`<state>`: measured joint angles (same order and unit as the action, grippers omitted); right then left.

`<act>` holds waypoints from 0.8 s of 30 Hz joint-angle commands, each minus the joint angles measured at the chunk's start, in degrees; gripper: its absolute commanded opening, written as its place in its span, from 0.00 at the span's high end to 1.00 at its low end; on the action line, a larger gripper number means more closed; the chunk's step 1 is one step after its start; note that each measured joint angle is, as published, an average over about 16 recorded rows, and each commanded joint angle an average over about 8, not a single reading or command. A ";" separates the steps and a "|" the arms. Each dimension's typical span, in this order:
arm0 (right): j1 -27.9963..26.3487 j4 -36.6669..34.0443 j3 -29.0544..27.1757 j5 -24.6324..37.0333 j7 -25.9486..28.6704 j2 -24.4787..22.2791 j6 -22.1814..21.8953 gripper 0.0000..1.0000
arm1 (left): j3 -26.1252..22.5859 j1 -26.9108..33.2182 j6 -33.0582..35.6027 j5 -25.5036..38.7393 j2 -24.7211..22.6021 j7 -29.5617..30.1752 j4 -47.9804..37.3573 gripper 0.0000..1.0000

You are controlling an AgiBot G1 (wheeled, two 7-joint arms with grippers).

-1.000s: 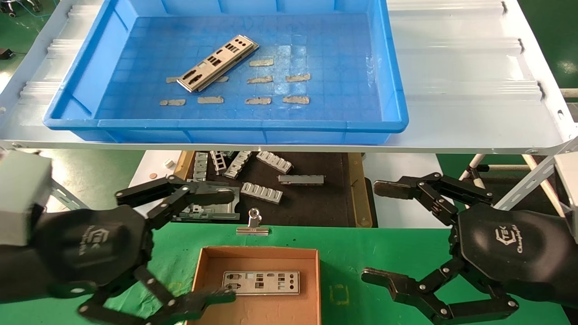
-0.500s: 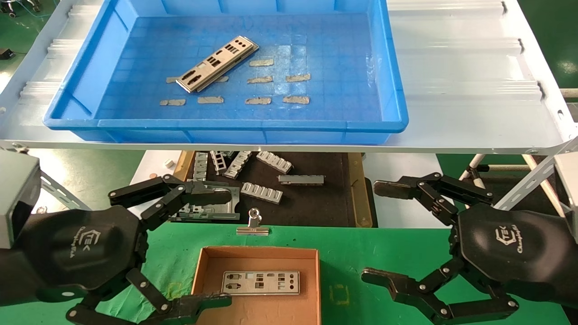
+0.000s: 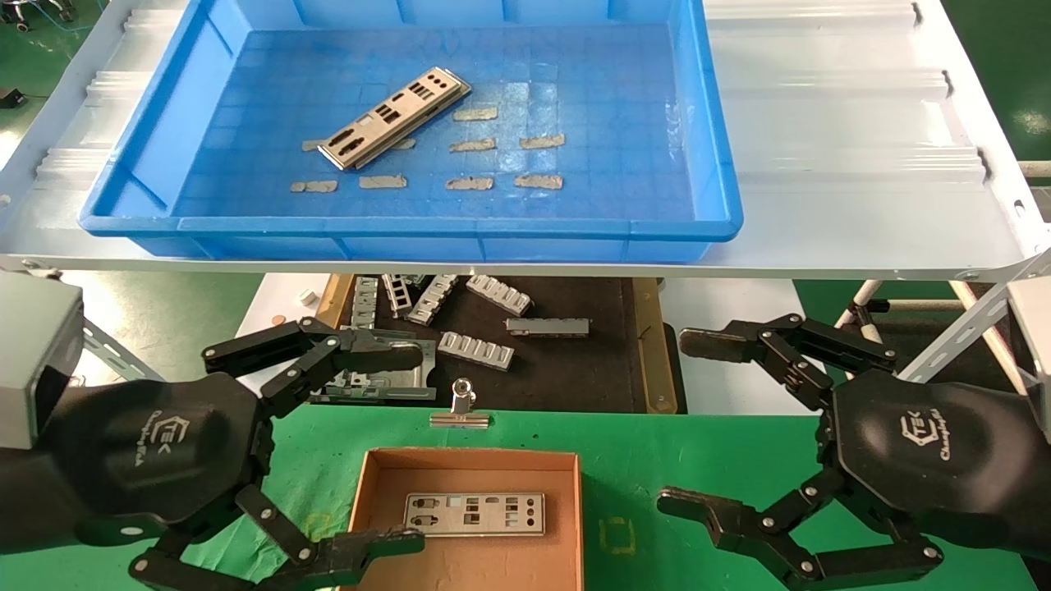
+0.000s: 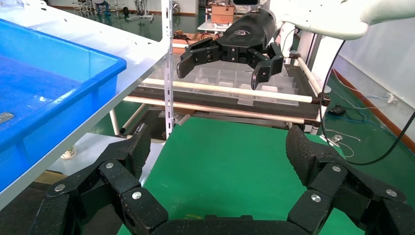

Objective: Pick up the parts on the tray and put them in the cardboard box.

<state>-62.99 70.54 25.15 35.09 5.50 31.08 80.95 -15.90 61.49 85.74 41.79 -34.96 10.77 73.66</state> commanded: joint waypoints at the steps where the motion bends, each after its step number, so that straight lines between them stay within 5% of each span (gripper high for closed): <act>1: 0.00 0.00 0.00 0.00 0.00 0.00 0.00 0.00 | -0.04 0.02 -0.02 0.02 -0.02 -0.03 -0.04 0.00; 24: 0.00 0.00 0.00 0.00 0.00 0.00 0.00 0.00 | -0.20 0.10 -0.10 0.12 -0.10 -0.13 -0.17 0.00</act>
<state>-62.99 70.54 25.15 35.09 5.50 31.08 80.95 -16.10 61.59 85.64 41.91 -35.06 10.65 73.49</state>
